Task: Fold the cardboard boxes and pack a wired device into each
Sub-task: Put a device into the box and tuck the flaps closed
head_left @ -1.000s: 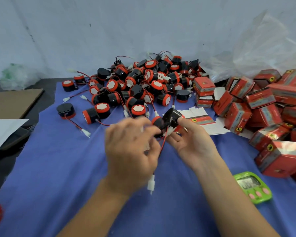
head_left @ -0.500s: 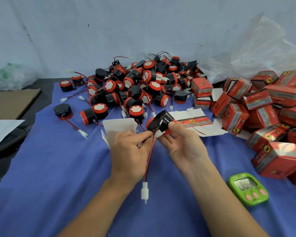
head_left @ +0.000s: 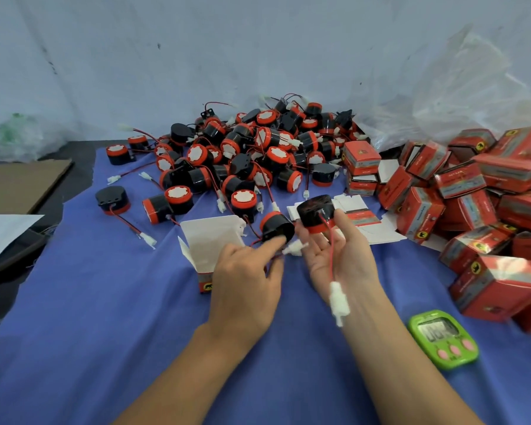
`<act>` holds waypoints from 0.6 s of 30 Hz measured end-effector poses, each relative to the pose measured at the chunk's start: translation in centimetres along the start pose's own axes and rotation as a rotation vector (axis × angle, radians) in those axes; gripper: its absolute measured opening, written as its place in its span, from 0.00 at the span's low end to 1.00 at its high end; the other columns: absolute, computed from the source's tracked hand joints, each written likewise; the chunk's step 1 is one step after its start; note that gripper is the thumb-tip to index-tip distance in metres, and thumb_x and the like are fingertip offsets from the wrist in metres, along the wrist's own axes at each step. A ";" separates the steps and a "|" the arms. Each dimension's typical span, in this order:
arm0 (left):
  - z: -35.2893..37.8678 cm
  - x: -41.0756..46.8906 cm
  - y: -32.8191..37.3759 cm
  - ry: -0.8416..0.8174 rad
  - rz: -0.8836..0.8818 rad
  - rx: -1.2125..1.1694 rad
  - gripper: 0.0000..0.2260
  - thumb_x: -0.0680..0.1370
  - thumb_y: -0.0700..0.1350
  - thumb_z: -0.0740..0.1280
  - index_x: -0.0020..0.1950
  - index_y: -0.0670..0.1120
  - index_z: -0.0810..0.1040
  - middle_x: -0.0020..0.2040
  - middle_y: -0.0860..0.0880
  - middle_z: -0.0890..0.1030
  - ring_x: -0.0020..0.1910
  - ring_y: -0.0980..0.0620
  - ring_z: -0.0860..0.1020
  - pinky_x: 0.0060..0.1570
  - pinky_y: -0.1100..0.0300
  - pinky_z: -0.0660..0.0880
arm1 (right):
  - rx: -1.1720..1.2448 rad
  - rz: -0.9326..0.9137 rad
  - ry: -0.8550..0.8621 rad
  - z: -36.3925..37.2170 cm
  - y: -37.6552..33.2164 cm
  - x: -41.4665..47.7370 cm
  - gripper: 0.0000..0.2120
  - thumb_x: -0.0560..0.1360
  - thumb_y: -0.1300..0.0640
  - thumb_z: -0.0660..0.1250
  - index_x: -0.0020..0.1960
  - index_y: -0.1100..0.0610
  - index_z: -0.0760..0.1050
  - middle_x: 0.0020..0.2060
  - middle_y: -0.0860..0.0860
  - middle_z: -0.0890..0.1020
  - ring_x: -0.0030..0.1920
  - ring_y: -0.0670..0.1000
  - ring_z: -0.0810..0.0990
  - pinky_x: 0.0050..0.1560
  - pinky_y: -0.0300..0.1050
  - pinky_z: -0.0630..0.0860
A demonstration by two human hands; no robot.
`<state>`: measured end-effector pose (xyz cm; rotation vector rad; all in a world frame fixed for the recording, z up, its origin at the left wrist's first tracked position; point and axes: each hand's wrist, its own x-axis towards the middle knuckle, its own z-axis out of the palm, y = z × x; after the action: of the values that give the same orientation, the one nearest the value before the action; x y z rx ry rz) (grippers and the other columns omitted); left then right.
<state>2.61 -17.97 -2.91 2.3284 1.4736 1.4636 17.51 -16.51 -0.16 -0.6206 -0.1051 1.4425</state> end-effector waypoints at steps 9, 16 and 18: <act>-3.1 0.9 0.6 0.313 0.133 -0.040 0.21 0.78 0.46 0.66 0.72 0.50 0.78 0.47 0.54 0.85 0.46 0.53 0.80 0.52 0.63 0.78 | -0.021 -0.303 -0.005 0.1 -3.5 -0.7 0.06 0.81 0.65 0.64 0.55 0.58 0.78 0.44 0.52 0.85 0.48 0.51 0.83 0.56 0.46 0.82; -5.0 2.8 -2.9 0.100 -0.616 -0.330 0.33 0.72 0.53 0.71 0.75 0.61 0.64 0.67 0.63 0.74 0.60 0.67 0.75 0.57 0.62 0.71 | 0.079 -0.210 -0.241 1.1 -3.8 -2.4 0.11 0.83 0.55 0.63 0.59 0.59 0.80 0.52 0.55 0.85 0.47 0.53 0.87 0.48 0.48 0.84; -4.1 2.7 -3.2 0.054 -0.761 -0.525 0.26 0.75 0.45 0.70 0.71 0.62 0.70 0.55 0.66 0.80 0.46 0.68 0.78 0.45 0.62 0.71 | -0.043 -0.144 -0.349 1.4 -3.6 -2.9 0.13 0.82 0.56 0.62 0.61 0.57 0.82 0.57 0.55 0.85 0.49 0.53 0.87 0.46 0.47 0.84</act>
<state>-2.22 -16.01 -0.18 1.2372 1.4907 1.4312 19.68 -18.76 3.48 -0.3823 -0.4467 1.3988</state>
